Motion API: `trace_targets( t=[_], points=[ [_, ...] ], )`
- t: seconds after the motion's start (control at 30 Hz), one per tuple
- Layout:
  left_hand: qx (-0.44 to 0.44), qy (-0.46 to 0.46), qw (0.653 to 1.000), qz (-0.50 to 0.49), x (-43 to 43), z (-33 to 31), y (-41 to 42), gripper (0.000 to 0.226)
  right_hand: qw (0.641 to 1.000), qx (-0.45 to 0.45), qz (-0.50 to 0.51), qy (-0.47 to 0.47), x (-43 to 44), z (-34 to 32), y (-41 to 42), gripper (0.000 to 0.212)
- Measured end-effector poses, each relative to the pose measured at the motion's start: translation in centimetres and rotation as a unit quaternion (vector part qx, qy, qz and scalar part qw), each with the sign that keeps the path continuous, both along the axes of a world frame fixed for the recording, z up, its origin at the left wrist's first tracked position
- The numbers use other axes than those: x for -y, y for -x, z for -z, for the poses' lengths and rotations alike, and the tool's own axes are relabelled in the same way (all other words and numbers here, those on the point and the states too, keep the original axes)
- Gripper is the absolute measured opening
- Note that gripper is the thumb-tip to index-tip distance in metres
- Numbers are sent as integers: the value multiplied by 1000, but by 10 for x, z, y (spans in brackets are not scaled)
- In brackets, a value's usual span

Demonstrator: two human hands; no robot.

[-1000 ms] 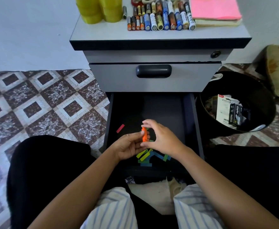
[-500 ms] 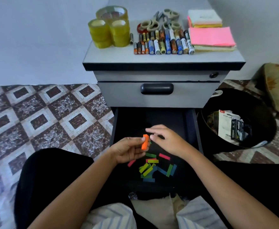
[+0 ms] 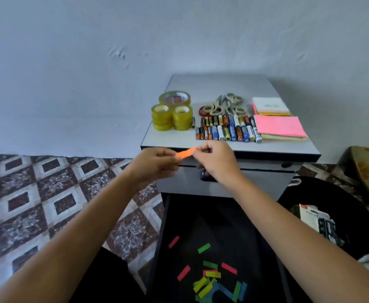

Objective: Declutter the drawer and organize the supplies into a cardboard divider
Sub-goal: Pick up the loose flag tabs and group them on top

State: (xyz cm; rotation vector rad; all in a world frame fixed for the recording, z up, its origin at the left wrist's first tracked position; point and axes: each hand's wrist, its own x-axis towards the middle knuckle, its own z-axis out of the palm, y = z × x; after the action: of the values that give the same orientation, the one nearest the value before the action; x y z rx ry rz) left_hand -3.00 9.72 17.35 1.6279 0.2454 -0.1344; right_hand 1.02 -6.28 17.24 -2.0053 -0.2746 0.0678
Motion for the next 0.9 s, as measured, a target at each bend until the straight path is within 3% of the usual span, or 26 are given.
trace_targets(
  t=[0.17,0.27,0.47,0.6,0.7,0.8,0.9],
  points=[
    [47,-158,982,-94,-29,-36,-36,12,998,-51,39,-8,-49,-34,-27,12],
    [38,-235,963,-125,-42,-41,-53,4,996,-64,50,45,-72,-38,-41,14],
    [-8,-358,925,-124,-49,-28,-76,9,982,-38,47,179,-92,-31,-58,16],
    [-20,-375,919,-121,-50,-24,-83,21,979,-28,27,201,-93,-33,-59,17],
    [-9,-374,920,-116,-54,-26,-81,16,981,-8,14,194,-87,-38,-58,11],
    [53,-381,915,-118,-55,-30,-66,6,987,13,-1,163,-69,-43,-47,17],
    [125,-416,893,-115,-40,-27,-31,15,993,-3,-14,118,-37,-43,-21,21]
  ],
)
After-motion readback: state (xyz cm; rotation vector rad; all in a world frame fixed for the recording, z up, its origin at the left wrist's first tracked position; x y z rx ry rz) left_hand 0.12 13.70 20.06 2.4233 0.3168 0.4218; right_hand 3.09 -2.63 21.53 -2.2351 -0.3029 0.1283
